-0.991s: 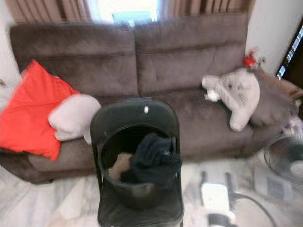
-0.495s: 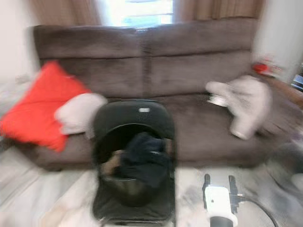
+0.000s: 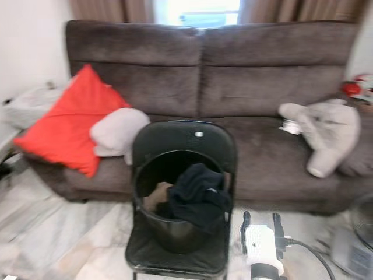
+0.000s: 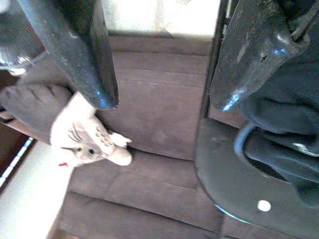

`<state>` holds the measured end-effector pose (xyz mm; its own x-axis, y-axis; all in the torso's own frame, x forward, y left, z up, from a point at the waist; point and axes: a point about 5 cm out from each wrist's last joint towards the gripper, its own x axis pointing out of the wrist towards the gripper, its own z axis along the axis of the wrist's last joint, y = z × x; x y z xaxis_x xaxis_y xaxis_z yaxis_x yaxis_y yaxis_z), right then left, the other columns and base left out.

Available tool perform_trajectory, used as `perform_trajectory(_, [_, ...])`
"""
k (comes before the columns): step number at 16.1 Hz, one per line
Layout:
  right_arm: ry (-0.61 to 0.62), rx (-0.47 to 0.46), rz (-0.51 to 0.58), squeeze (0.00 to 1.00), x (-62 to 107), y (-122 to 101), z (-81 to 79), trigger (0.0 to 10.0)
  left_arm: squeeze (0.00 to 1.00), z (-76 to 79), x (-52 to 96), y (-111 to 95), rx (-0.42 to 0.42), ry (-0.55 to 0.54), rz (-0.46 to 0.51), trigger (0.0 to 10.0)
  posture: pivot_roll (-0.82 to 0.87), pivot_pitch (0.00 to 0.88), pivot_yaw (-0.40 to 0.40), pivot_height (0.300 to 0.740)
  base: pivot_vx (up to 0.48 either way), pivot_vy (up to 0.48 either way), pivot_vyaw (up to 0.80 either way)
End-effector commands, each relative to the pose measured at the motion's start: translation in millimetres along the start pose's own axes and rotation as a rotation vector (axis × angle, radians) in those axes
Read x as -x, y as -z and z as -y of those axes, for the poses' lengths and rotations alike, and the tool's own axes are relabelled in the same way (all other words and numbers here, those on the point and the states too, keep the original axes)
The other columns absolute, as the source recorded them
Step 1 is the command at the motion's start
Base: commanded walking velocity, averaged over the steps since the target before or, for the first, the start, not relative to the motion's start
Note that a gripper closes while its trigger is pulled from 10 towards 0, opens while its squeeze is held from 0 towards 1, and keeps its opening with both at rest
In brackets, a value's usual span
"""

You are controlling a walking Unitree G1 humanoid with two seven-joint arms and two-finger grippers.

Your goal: Hang hanger

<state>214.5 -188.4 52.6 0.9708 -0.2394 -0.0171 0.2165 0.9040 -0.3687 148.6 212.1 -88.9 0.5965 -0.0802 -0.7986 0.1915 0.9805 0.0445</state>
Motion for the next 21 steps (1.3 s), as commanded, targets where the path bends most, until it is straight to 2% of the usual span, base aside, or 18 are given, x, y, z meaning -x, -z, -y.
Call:
perform_trajectory(1, [-0.002,-0.006,-0.014,0.00,0.1,1,-0.3,10.0,0.00,0.6,2.1,8,-0.025,0.006,-0.030,10.0,-0.06,0.018,0.049,0.740,0.000,-0.281,0.00])
perform_trajectory(15, [-0.002,-0.006,-0.014,0.00,0.1,1,-0.3,10.0,0.00,0.6,2.1,8,-0.025,0.006,-0.030,10.0,-0.06,0.018,0.049,0.740,0.000,-0.281,0.00])
perform_trajectory(17, [-0.010,0.001,-0.022,0.00,-1.3,2,-0.7,10.0,0.00,-1.9,2.1,4,0.015,-0.016,0.007,10.0,-0.06,0.023,0.037,0.740,0.000,0.000,0.00])
perform_trajectory(18, [-0.012,0.003,-0.024,0.00,-1.2,2,-0.6,10.0,0.00,-6.3,-0.3,-12,0.033,-0.034,0.084,10.0,-0.06,0.025,0.036,0.740,0.000,0.000,0.00])
perform_trajectory(19, [-0.012,0.003,-0.024,0.00,-1.2,3,-0.4,10.0,0.00,-7.2,-0.7,-15,0.036,-0.037,0.099,10.0,-0.06,0.025,0.036,0.740,0.000,0.000,0.00])
perform_trajectory(20, [-0.012,0.003,-0.026,0.00,-1.3,3,-0.1,10.0,0.00,-12.4,-3.1,-38,0.025,-0.041,0.201,10.0,-0.05,0.024,0.032,0.740,0.000,0.000,0.00])
perform_trajectory(21, [-0.016,0.001,-0.028,0.00,-1.9,4,-0.9,10.0,0.00,-19.0,-4.3,-73,-0.020,-0.035,0.338,10.0,-0.04,0.023,0.033,0.740,0.000,0.000,0.00])
